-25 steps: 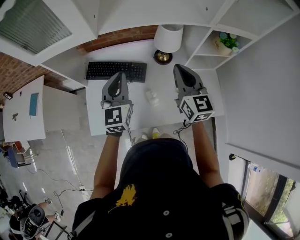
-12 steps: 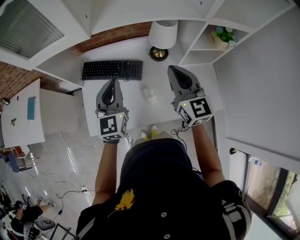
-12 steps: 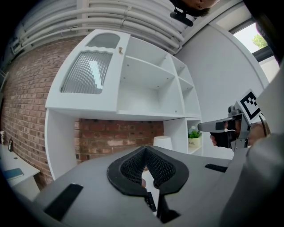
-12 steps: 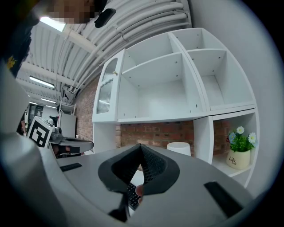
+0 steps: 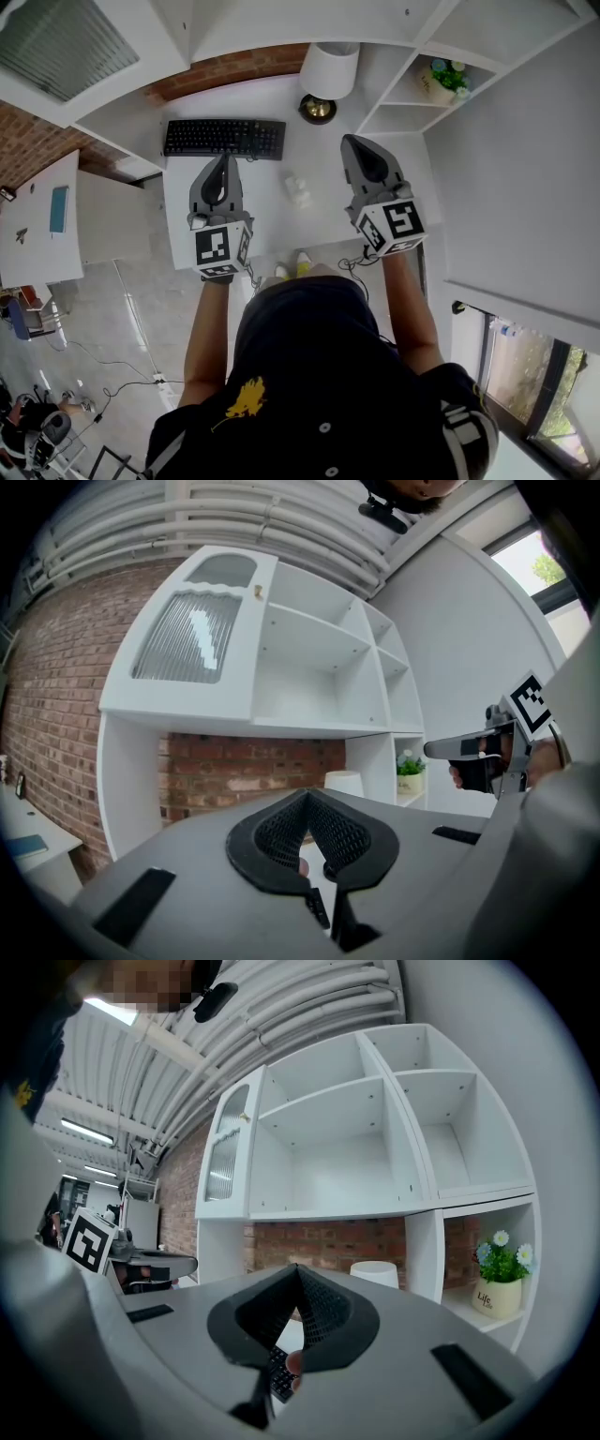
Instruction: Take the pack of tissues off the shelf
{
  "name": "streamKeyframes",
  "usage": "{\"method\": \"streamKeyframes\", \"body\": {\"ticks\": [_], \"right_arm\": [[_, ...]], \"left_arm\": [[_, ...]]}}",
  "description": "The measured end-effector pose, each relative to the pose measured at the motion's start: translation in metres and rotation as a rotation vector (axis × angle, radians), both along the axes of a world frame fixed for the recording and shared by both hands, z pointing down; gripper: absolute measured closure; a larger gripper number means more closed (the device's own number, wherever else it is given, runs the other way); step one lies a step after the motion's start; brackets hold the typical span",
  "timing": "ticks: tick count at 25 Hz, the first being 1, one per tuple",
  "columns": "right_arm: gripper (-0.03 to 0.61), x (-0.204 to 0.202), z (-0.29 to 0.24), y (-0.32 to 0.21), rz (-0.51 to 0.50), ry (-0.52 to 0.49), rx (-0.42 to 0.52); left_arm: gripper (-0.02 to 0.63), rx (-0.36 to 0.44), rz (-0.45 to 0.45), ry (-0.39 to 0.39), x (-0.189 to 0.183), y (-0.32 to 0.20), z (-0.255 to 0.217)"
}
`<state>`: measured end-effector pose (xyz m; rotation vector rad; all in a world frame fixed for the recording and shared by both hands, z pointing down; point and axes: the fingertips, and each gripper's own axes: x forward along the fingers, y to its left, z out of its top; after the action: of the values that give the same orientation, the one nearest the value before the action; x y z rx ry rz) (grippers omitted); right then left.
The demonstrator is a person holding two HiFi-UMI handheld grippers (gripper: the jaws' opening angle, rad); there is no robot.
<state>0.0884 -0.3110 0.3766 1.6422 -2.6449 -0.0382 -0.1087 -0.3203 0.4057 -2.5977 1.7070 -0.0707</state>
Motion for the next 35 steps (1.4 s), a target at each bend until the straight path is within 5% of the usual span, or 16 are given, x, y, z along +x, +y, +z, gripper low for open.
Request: {"method": "streamKeyframes", "body": {"ticks": [35], "right_arm": [[0.575, 0.036, 0.007, 0.027, 0.053, 0.026, -0.016]], "left_arm": [[0.597, -0.008, 0.09, 0.007, 0.03, 0.009, -0.003]]}}
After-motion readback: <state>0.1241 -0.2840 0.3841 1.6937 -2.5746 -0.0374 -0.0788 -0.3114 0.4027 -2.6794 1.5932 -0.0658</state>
